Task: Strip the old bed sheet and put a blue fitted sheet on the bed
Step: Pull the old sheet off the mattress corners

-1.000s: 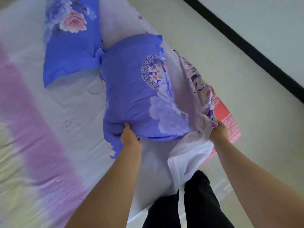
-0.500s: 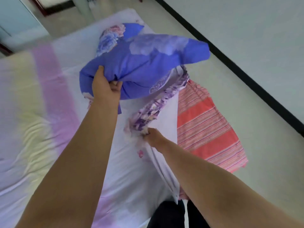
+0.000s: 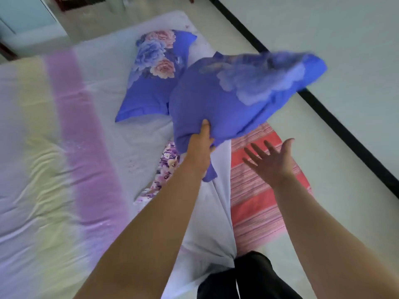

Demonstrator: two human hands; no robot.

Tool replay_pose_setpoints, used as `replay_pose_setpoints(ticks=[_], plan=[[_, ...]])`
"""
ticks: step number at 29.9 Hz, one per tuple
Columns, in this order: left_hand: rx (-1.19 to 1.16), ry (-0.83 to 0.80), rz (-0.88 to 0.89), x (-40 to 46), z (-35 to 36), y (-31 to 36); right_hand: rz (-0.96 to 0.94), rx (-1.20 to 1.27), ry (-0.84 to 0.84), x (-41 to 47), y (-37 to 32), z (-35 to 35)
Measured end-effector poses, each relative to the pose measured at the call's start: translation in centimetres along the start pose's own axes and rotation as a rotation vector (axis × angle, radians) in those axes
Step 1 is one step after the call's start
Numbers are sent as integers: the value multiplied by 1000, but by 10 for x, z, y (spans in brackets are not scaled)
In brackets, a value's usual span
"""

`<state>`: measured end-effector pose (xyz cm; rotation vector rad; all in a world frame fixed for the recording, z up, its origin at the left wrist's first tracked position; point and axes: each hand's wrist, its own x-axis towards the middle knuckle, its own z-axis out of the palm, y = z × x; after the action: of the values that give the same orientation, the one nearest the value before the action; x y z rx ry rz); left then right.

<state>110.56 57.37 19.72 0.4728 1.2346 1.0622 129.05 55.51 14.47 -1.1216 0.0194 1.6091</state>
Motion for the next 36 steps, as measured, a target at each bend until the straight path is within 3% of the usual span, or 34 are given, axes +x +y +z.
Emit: replay_pose_setpoints(ticks=[2,5,7,10,15,18,21,28,31,36], plan=[[241,-120,-136,-4,10,-40,-52,-49,89,2,-6,1],[673,-424,-435,-25,17,-89,-36,-496,376,-9,-10,-17],[772,-461,-555,-39,12,-114,58,-757,331,-22,0,-40],[660,-330,-569,-52,-7,-137,174,-882,358,-36,29,-70],[419,8,-429,-93,-47,-147,338,-1024,66,-49,75,-78],[370,104,-397,-131,-82,-162,325,-1140,4,-67,105,-74],[249,193,-422,-176,-128,-180,436,-1195,-85,-92,152,-73],[36,428,-372,-297,-268,-204,535,-1656,-444,-216,305,-41],[-46,502,-333,-351,-345,-209,572,-1720,-574,-264,388,-18],[-142,667,-336,-449,-492,-218,555,-1721,-621,-348,540,29]])
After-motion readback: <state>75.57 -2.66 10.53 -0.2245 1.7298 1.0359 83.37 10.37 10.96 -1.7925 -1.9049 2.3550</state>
